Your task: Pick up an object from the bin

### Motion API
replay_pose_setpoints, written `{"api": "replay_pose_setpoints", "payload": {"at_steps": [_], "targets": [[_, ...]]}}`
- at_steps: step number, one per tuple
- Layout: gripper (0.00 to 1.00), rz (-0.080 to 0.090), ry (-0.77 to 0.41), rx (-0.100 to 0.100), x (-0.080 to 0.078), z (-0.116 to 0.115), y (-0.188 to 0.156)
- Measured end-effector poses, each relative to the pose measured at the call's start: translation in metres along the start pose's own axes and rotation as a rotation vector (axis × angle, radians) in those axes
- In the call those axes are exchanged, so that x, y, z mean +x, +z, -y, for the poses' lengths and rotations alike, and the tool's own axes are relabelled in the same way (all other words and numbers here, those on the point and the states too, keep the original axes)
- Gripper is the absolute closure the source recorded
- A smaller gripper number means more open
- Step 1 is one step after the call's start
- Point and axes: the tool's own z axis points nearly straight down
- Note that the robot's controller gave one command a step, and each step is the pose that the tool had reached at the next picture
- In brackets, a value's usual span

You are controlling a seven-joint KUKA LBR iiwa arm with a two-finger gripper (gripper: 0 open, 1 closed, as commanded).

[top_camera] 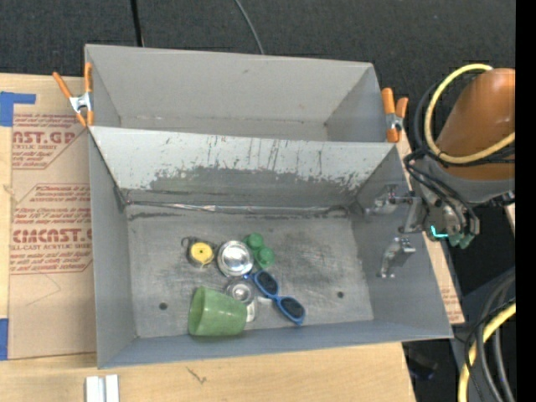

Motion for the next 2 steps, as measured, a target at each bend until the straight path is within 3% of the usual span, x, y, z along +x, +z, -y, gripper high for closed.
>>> {"api": "replay_pose_setpoints", "payload": {"at_steps": [1,2], "targets": [[0.00,0.016,-0.063,0.002,0.025,-0.057,0.157],[0.00,0.013,-0.185,-0.001,0.021,-0.125,0.094]]}}
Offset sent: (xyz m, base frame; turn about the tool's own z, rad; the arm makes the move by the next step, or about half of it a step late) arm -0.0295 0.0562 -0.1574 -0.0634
